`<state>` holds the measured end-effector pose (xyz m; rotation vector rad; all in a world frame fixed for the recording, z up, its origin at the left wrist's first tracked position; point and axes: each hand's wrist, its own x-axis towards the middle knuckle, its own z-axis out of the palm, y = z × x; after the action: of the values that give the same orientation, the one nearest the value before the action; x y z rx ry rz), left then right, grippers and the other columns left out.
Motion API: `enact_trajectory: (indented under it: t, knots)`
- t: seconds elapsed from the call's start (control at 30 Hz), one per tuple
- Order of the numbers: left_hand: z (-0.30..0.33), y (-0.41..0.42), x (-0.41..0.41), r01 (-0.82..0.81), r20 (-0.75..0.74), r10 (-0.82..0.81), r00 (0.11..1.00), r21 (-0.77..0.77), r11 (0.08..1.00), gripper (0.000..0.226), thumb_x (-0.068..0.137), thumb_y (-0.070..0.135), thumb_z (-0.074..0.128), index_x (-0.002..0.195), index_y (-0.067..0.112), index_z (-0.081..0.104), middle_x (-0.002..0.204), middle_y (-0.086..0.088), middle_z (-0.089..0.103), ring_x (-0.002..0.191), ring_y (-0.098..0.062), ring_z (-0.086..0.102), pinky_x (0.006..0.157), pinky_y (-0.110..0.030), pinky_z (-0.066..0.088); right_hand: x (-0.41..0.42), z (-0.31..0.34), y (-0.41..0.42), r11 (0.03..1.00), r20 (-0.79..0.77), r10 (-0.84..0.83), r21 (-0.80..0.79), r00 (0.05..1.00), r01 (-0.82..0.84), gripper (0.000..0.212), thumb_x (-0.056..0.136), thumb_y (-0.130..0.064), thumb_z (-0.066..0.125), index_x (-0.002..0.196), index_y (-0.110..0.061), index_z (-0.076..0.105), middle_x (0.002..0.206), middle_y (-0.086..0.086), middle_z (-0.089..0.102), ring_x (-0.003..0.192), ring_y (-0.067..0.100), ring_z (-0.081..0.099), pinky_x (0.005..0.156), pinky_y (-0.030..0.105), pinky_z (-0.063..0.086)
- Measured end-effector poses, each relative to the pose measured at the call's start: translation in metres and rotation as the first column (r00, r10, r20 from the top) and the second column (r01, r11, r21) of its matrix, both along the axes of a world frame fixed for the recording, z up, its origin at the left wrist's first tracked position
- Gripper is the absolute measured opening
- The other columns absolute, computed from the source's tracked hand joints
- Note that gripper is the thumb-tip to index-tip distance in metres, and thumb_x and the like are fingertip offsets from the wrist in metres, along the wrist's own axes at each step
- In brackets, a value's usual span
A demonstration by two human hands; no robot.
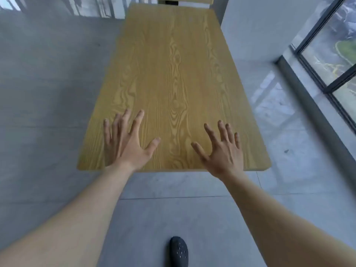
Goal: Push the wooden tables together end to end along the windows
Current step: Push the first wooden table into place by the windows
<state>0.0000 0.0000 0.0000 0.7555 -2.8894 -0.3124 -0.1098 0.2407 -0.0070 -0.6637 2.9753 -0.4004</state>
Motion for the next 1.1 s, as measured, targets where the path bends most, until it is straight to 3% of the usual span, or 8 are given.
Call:
enact_trajectory:
  t: [0.13, 0.23, 0.47, 1.1]
  knots:
    - [-0.051, 0.002, -0.008, 0.018, 0.078, -0.02, 0.997, 0.028, 0.999, 0.094, 0.084, 0.087, 0.026, 0.163, 0.038, 0.014, 0.173, -0.004, 0.01, 0.159, -0.026, 0.001, 0.127, -0.054, -0.008, -0.014, -0.042, 0.0, 0.999, 0.018, -0.025, 0.023, 1.0, 0.025, 0.081, 0.095, -0.083, 0.024, 0.163, -0.039, 0.025, 0.175, 0.009, 0.013, 0.162, 0.029, 0.001, 0.13, 0.05, -0.001]
    - [-0.072, 0.001, -0.013, 0.006, 0.061, -0.008, 0.998, 0.027, 1.0, 0.095, 0.084, 0.089, 0.023, 0.163, 0.036, 0.021, 0.173, -0.003, 0.014, 0.159, -0.027, 0.003, 0.126, -0.058, -0.003, -0.018, -0.059, -0.006, 0.999, -0.054, -0.035, 0.011, 0.998, 0.036, 0.075, 0.098, -0.077, 0.028, 0.161, -0.038, 0.03, 0.173, 0.009, 0.02, 0.161, 0.03, 0.006, 0.13, 0.053, 0.002]
    - [-0.068, -0.004, -0.029, -0.009, 0.015, 0.009, 1.0, 0.008, 1.0, 0.091, 0.086, 0.086, 0.032, 0.16, 0.034, 0.033, 0.169, -0.005, 0.027, 0.157, -0.032, 0.014, 0.125, -0.063, 0.005, -0.034, -0.058, -0.016, 0.998, -0.106, -0.044, 0.029, 0.993, 0.047, 0.071, 0.098, -0.07, 0.033, 0.159, -0.034, 0.038, 0.17, 0.012, 0.027, 0.16, 0.034, 0.014, 0.128, 0.057, 0.008]
    - [-0.074, -0.088, -0.179, -0.011, -0.018, 0.011, 1.0, 0.008, 1.0, 0.093, 0.084, 0.09, 0.029, 0.16, 0.036, 0.03, 0.17, -0.004, 0.025, 0.158, -0.029, 0.011, 0.126, -0.061, 0.003, -0.184, -0.065, -0.097, 0.999, -0.157, -0.05, -0.019, 0.986, 0.048, 0.07, 0.097, -0.07, 0.036, 0.157, -0.033, 0.042, 0.168, 0.012, 0.032, 0.158, 0.034, 0.018, 0.128, 0.057, 0.011]
